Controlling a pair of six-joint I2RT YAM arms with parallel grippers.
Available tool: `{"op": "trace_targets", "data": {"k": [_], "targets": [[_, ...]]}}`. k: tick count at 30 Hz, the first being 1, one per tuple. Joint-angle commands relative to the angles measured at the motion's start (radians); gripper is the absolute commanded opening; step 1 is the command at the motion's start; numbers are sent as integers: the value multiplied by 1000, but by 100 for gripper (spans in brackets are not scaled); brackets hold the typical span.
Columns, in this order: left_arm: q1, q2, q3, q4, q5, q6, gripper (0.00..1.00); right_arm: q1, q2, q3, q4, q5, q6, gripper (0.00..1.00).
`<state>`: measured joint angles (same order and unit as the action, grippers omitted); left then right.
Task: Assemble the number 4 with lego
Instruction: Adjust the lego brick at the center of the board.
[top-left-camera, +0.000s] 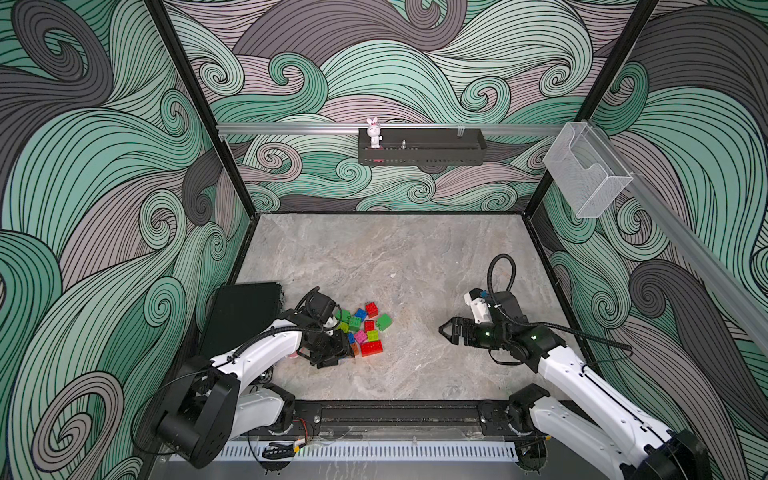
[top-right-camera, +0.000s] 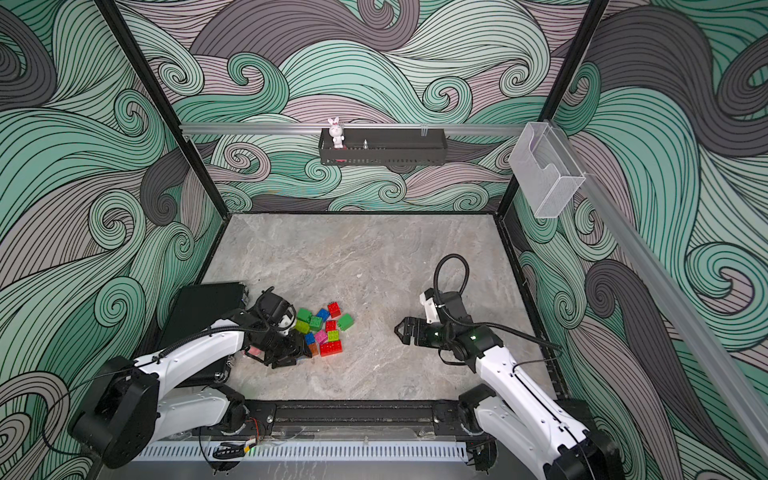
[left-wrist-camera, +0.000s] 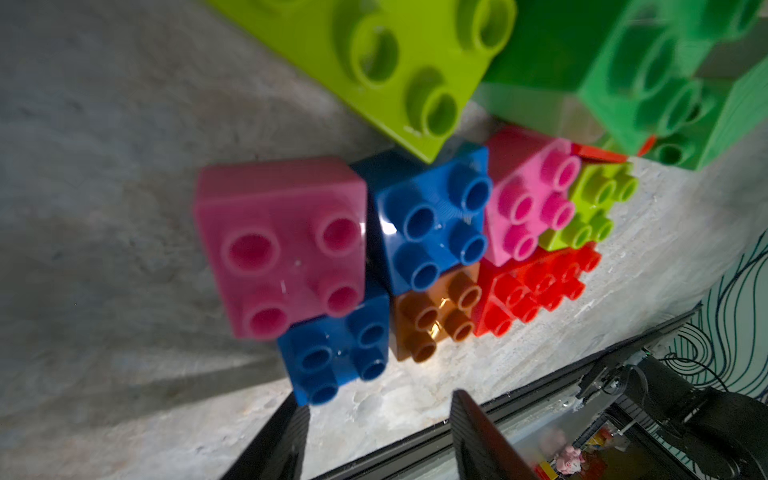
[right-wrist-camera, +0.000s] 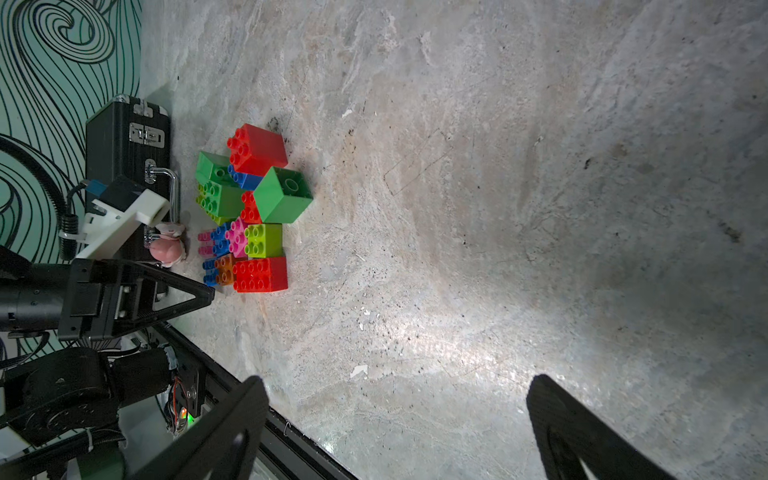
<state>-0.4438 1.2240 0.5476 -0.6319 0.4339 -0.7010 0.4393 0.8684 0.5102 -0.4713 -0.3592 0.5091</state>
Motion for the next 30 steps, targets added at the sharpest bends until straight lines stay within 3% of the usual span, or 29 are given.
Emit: {"op": "trace_targets", "data": {"k": [1, 11, 22, 25, 28, 30], "targets": [[-13, 31, 27, 23, 2, 17, 56, 10, -8, -17, 32, -3, -14, 99], [-52, 133, 82, 53, -9, 33, 51, 37, 33, -18, 81, -18, -40, 99], [-164, 345, 281, 21, -30, 81, 45, 146, 175, 39, 101, 53, -78, 95], [-179, 316, 303, -12, -80, 83, 45, 220, 237, 65, 101, 86, -86, 94], [-178, 217, 288, -43, -166, 59, 55, 321, 297, 105, 106, 149, -124, 92], [-176, 126, 276, -97, -283, 20, 63, 394, 346, 139, 107, 177, -174, 88]]}}
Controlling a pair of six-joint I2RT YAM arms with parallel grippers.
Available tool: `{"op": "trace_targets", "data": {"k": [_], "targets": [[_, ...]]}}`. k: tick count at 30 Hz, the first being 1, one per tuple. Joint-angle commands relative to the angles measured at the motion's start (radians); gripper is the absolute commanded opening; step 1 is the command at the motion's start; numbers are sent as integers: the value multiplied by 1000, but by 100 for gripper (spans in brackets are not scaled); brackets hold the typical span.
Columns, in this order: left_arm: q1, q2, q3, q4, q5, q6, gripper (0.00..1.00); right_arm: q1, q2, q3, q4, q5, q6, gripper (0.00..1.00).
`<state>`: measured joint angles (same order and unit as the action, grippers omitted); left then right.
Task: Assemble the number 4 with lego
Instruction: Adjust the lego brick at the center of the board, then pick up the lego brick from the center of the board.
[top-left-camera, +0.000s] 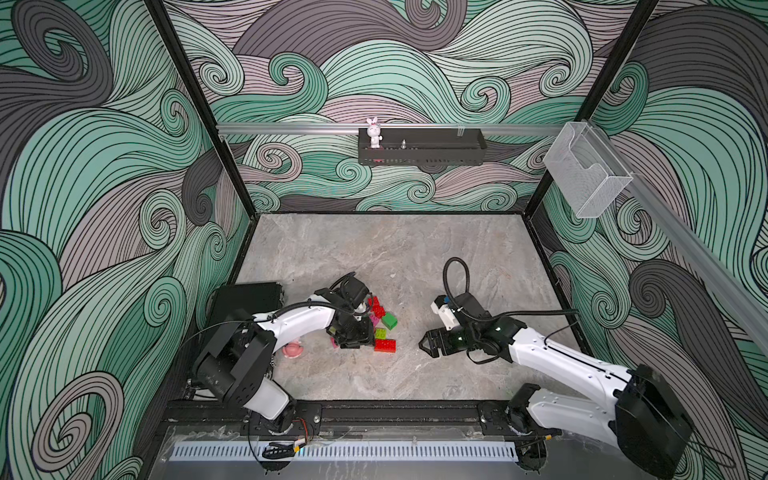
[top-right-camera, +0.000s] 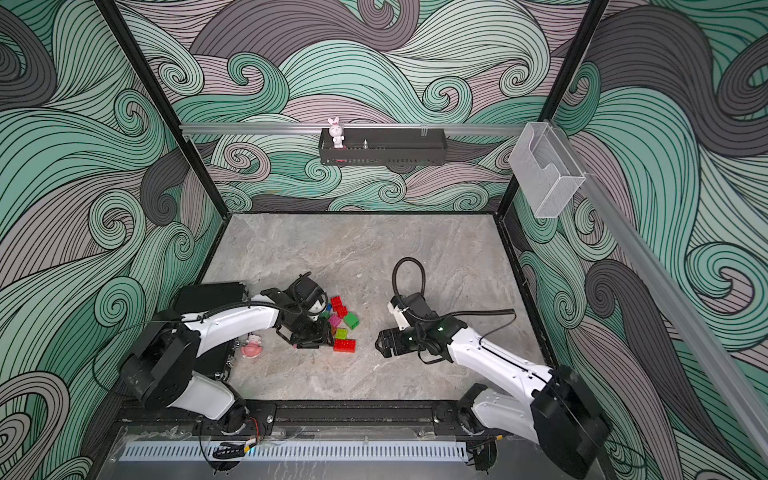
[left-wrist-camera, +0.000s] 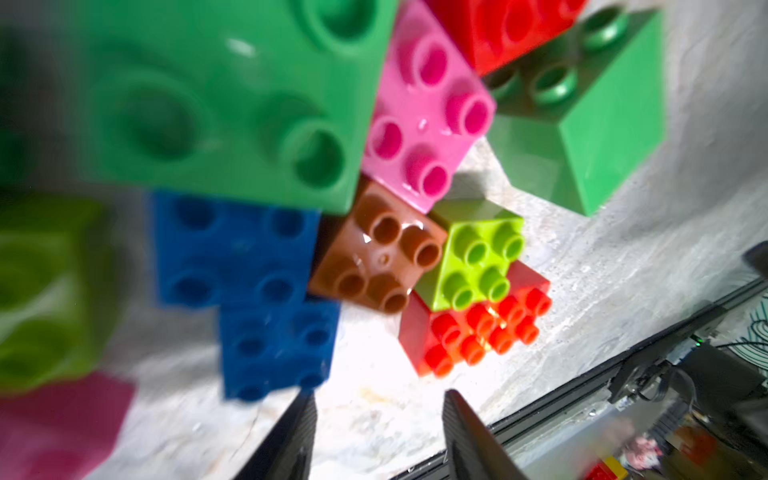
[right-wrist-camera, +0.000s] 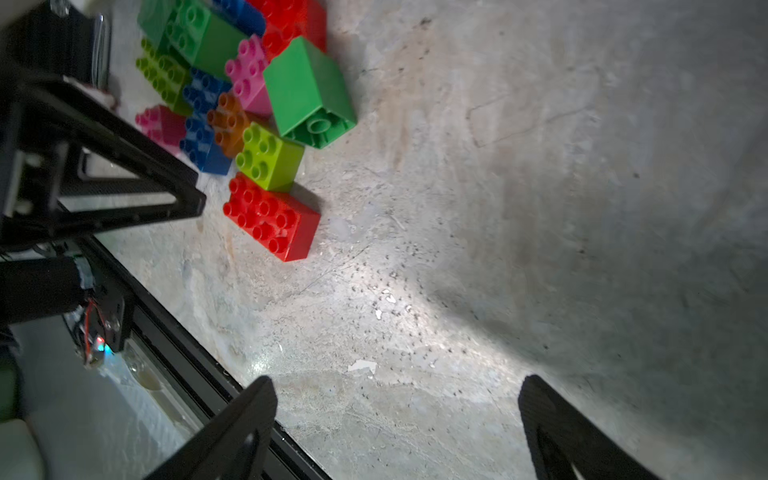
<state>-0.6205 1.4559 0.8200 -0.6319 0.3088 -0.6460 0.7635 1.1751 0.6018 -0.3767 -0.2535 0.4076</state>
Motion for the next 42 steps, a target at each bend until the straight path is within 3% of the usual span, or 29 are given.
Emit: {"op": "trace_targets", "data": {"k": [1, 7, 11, 14, 21, 28, 39, 42], "targets": [[2, -136, 1, -123, -215, -53, 67, 103, 65, 64, 12, 87, -92, 88], [35, -303, -35, -266, -492, -158, 88, 335, 290, 259, -11, 171, -231, 85], [81, -412, -68, -291, -563, -189, 98, 362, 459, 393, -44, 118, -371, 73], [115, -476, -73, -315, -601, -189, 99, 363, 575, 485, -79, 145, -420, 66], [221, -553, -114, -325, -560, -187, 99, 363, 701, 651, -153, 178, -449, 54], [283, -572, -139, -320, -539, -201, 99, 356, 728, 704, -174, 271, -407, 48], [343, -577, -159, -308, -507, -202, 99, 310, 726, 747, -201, 204, -362, 37], [348, -578, -164, -305, -502, -204, 99, 303, 743, 771, -226, 207, -348, 23]]}}
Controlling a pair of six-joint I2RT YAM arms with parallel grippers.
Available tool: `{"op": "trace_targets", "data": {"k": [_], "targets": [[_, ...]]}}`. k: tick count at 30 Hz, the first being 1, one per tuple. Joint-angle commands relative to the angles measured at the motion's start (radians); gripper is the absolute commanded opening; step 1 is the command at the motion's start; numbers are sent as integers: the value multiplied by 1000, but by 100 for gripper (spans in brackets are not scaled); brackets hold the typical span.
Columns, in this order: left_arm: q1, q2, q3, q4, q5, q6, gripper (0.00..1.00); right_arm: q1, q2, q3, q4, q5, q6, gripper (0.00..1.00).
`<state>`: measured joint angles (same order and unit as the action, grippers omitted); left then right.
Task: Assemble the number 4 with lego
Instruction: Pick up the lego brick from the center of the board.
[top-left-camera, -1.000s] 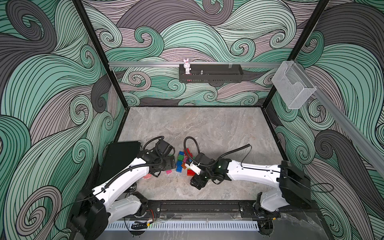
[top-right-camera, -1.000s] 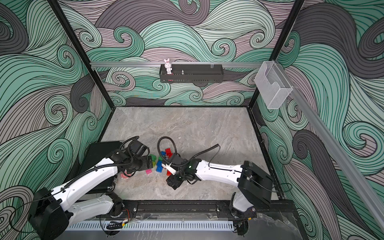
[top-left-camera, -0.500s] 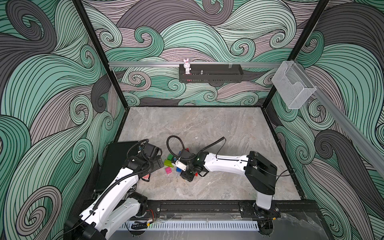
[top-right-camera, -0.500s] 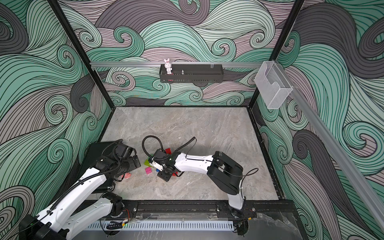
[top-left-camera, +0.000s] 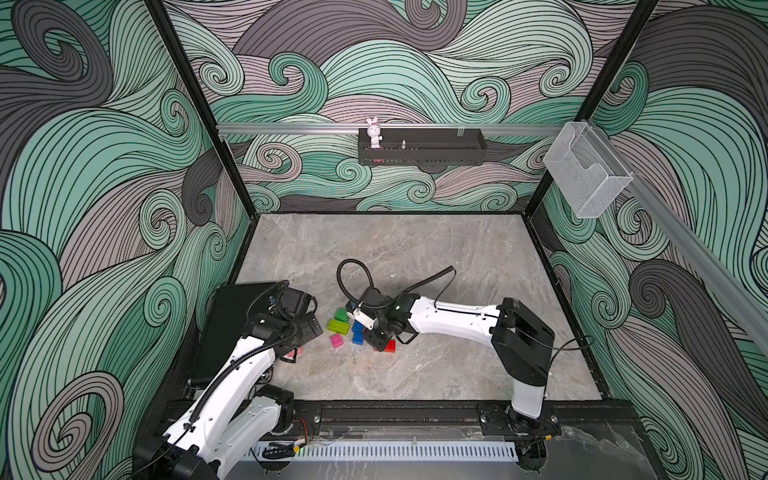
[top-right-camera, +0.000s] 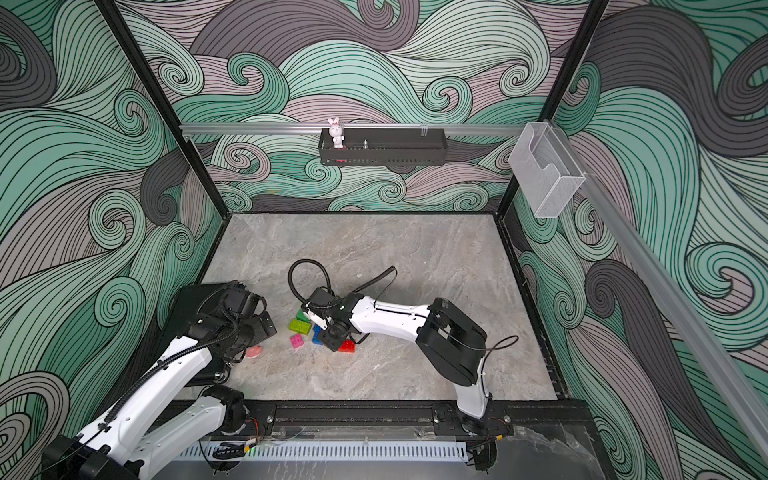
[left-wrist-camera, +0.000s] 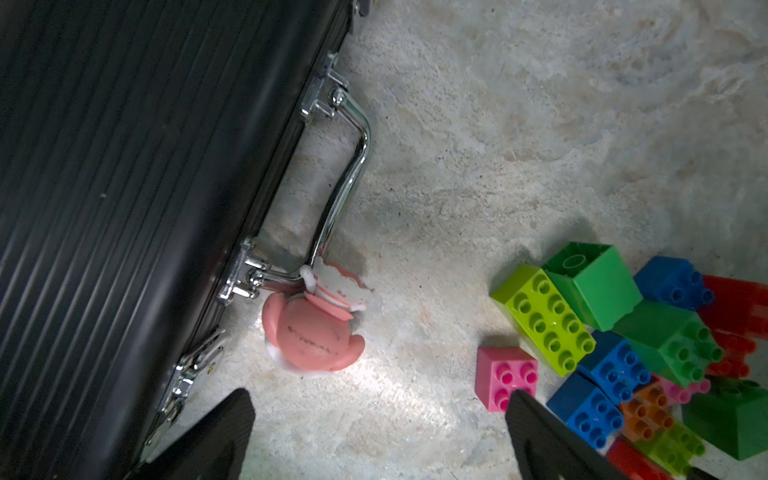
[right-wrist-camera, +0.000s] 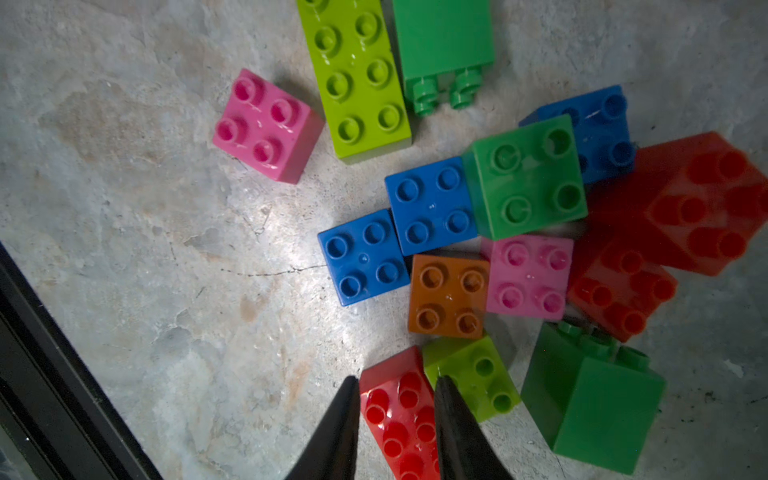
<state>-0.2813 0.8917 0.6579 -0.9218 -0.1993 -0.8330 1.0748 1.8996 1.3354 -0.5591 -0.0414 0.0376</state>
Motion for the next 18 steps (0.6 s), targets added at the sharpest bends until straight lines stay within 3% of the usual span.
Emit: {"op": "trace_targets", "data": {"k": [1, 3, 11, 18], "targets": [[11, -13, 0, -16, 6, -18, 99, -9, 22, 42, -48, -3, 22, 24], [11, -15, -2, -14, 9, -16, 99, -9, 28, 50, -50, 4, 22, 31], [16, -15, -3, -11, 11, -14, 99, -8, 80, 80, -81, 23, 10, 42], [17, -18, -6, -10, 12, -14, 99, -8, 117, 107, -83, 51, 17, 45]]}}
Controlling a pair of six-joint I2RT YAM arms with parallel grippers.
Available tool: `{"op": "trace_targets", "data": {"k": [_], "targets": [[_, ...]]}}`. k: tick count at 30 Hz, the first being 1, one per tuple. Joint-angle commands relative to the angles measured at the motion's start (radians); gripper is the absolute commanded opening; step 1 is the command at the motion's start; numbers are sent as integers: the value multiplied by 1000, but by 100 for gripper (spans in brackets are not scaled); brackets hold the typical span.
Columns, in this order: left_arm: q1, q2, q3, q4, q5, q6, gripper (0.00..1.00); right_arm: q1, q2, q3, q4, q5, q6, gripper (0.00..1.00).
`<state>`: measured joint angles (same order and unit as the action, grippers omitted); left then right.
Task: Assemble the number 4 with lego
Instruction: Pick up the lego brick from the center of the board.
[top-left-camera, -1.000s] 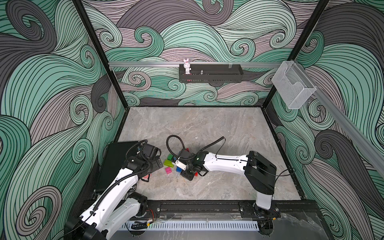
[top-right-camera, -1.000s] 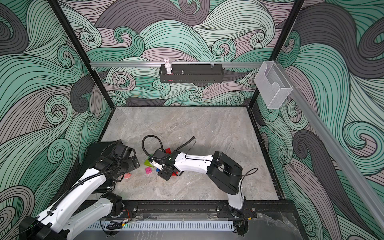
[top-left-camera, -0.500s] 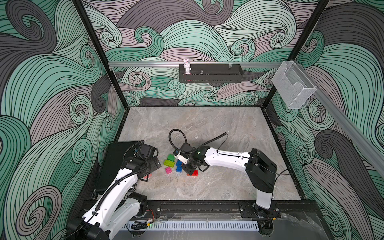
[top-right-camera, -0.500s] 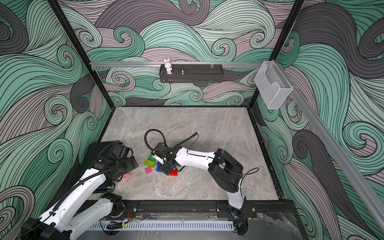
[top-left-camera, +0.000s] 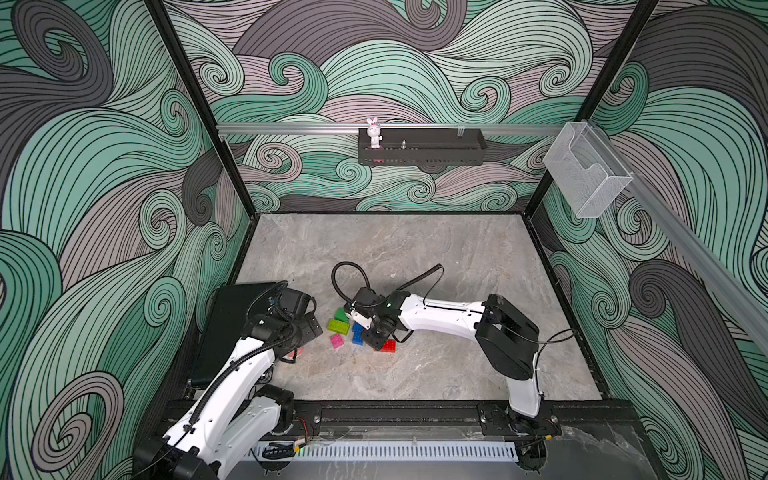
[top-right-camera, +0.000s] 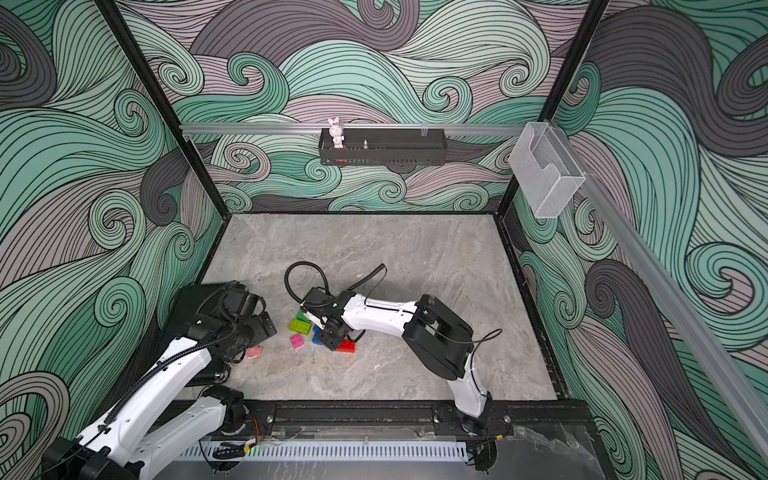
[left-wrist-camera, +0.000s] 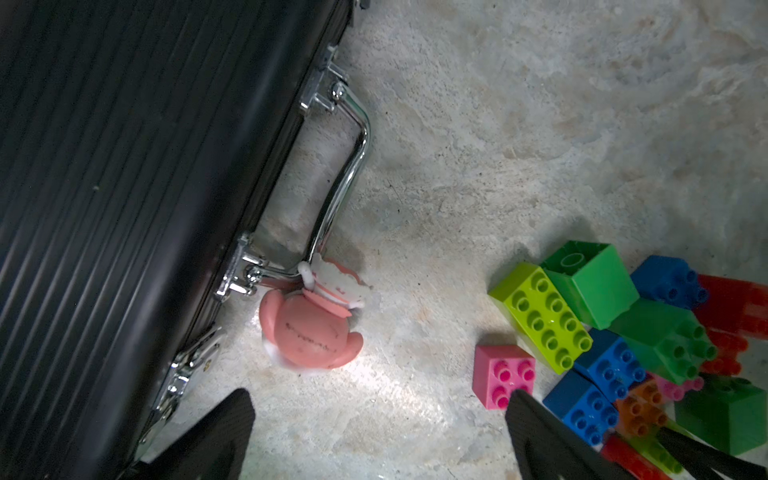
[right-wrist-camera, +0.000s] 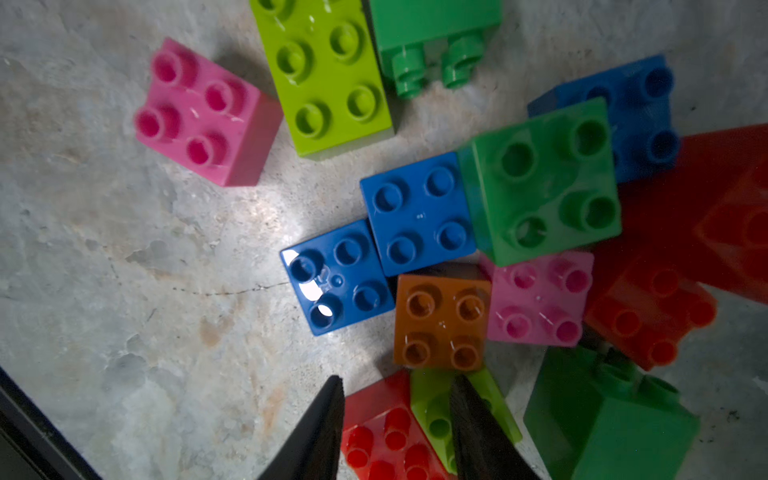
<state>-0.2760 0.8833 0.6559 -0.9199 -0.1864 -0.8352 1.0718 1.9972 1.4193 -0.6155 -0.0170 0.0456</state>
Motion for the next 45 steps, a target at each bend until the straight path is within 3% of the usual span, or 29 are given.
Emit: {"op": "trace_targets", "data": {"k": [1, 9, 14, 23, 33, 40, 45], "targets": [[12, -11, -4, -11, 0, -12, 98, -6, 25, 26, -27, 30, 8, 45], [15, -11, -6, -7, -1, -10, 99, -5, 72, 75, -30, 86, -12, 47], [16, -12, -6, -5, -1, -8, 99, -4, 77, 99, -28, 71, -45, 49], [20, -6, -4, 1, 4, -2, 99, -6, 114, 125, -38, 42, -142, 43], [22, -1, -7, 5, 12, 1, 99, 0, 159, 173, -27, 19, -135, 45], [23, -6, -12, 9, 19, -2, 99, -2, 139, 173, -38, 41, -101, 32], [24, -6, -16, 17, 52, 6, 98, -16, 5, 105, -51, 40, -82, 28]]}}
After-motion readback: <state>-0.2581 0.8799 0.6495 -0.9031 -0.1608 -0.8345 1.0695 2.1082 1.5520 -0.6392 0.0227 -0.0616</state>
